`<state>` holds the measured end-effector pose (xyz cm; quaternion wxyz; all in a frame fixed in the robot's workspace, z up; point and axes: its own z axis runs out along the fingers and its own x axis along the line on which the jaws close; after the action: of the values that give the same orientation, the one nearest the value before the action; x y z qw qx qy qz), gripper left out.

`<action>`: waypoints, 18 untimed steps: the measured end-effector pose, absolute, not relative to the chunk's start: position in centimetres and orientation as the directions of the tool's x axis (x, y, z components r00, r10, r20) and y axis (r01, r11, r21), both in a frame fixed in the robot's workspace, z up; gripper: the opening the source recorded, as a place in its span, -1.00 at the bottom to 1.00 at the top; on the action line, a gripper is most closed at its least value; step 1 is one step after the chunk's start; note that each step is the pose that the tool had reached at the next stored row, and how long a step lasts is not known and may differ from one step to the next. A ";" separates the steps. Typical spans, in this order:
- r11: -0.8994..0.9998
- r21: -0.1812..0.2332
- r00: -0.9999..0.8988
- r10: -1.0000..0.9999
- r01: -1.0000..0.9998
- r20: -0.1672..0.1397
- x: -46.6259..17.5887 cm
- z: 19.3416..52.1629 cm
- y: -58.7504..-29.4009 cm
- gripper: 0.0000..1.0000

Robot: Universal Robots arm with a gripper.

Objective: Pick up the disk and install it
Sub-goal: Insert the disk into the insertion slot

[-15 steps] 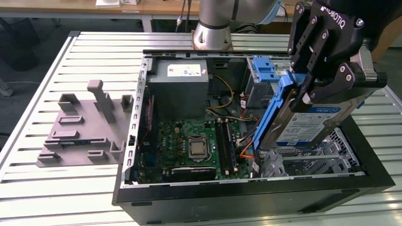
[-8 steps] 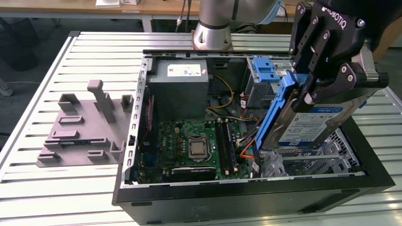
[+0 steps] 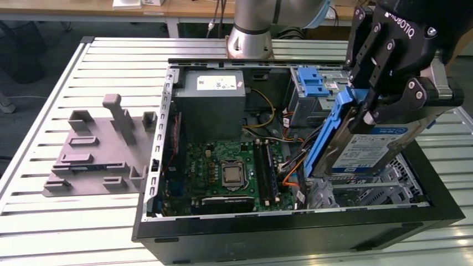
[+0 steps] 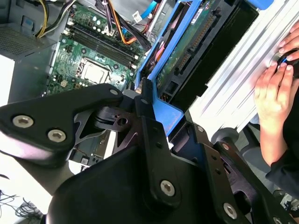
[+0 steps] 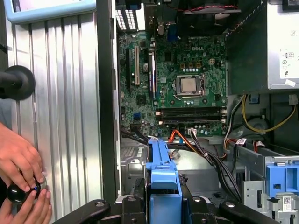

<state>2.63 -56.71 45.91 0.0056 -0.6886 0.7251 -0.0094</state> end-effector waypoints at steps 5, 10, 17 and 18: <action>0.052 -0.021 -0.052 -0.999 -0.998 0.005 3.1 45.8 -56.7 -0.27; 0.052 -0.021 -0.052 -0.999 -0.998 0.005 3.4 45.7 -56.7 -0.27; 0.051 -0.021 -0.052 -0.999 -0.998 0.005 3.9 45.6 -56.7 -0.27; 0.051 -0.021 -0.052 -0.999 -0.998 0.005 4.0 45.6 -56.7 -0.27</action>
<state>4.04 -56.70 45.62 0.0056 -0.6886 0.7251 -0.0094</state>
